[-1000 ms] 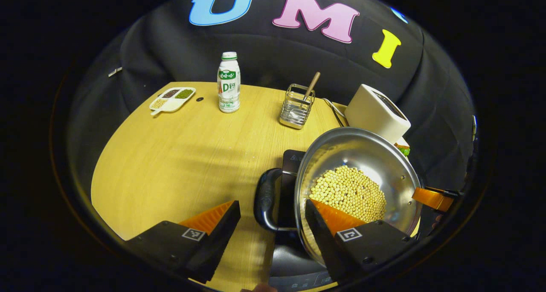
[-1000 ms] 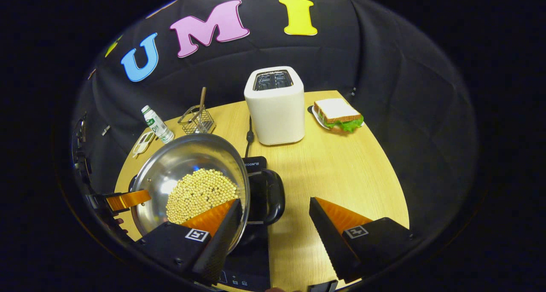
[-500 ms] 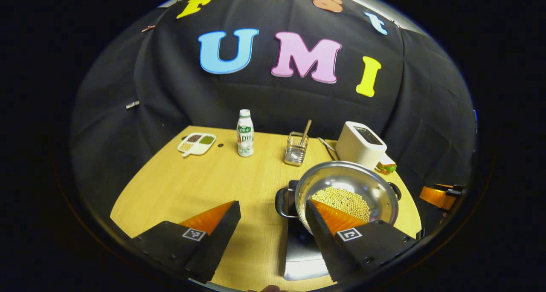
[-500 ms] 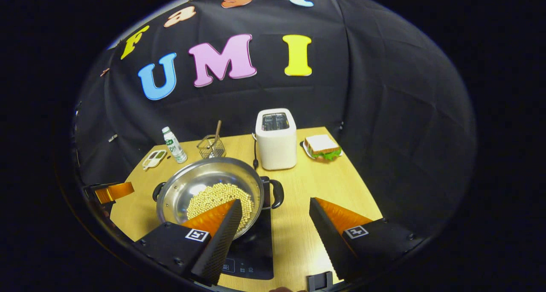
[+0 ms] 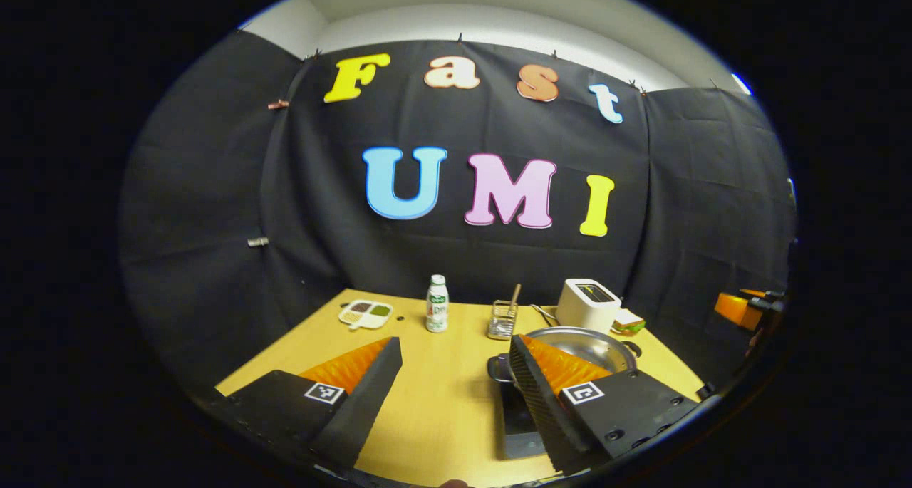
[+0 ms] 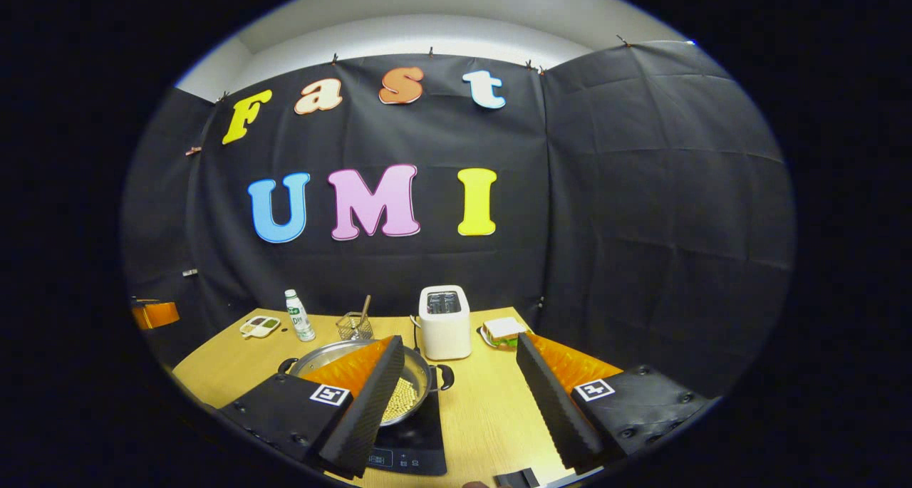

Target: First push the handle of the pot to place it horizontally, then grasp the pot with both hands and set it on the induction cooktop.

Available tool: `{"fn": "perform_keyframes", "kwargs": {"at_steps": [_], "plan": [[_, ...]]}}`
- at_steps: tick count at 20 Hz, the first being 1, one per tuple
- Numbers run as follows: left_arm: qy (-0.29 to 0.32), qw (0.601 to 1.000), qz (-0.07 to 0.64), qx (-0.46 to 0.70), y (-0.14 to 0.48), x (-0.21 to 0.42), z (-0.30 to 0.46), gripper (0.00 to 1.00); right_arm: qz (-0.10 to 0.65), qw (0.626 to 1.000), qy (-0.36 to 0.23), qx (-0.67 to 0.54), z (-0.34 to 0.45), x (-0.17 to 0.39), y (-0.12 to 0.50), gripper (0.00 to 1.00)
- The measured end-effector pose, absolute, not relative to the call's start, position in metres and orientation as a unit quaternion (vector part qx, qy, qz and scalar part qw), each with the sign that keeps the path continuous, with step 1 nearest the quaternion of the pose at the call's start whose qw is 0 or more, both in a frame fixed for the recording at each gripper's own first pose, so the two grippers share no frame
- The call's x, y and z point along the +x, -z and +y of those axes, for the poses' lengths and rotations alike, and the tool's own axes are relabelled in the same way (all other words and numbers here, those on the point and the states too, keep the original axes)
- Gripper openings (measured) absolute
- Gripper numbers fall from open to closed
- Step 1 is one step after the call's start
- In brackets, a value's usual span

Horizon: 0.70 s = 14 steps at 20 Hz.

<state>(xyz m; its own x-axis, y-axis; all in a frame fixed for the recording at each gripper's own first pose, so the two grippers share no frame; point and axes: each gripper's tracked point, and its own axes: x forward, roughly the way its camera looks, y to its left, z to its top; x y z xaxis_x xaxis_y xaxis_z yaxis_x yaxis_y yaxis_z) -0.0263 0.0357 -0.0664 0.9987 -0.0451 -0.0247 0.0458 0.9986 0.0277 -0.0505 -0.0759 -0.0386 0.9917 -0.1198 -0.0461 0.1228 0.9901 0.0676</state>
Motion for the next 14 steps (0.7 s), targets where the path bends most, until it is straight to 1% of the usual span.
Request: {"fn": "perform_keyframes", "kwargs": {"at_steps": [3, 5, 7, 10, 14], "plan": [[0.015, 1.0, -0.004, -0.004, 0.079, -0.062, 0.044, 0.95, -0.002, 0.996, 0.079, 0.034, -0.084, -0.081, 0.035, 0.98], [-0.005, 1.0, -0.02, -0.009, 0.083, -0.083, 0.055, 0.95, -0.034, 0.996, 0.08, 0.004, -0.086, -0.099, 0.031, 0.98], [-0.006, 0.999, -0.024, -0.022, 0.091, -0.101, 0.054, 0.95, -0.053, 0.996, 0.071, -0.028, -0.084, -0.116, 0.034, 0.98], [0.0, 0.999, -0.016, -0.036, 0.098, -0.115, 0.053, 0.95, -0.032, 0.998, 0.055, -0.023, -0.075, -0.129, 0.054, 0.98], [-0.007, 1.0, -0.029, -0.008, 0.09, -0.123, 0.059, 0.95, -0.013, 0.999, 0.05, -0.006, -0.068, -0.139, 0.06, 0.98]]}}
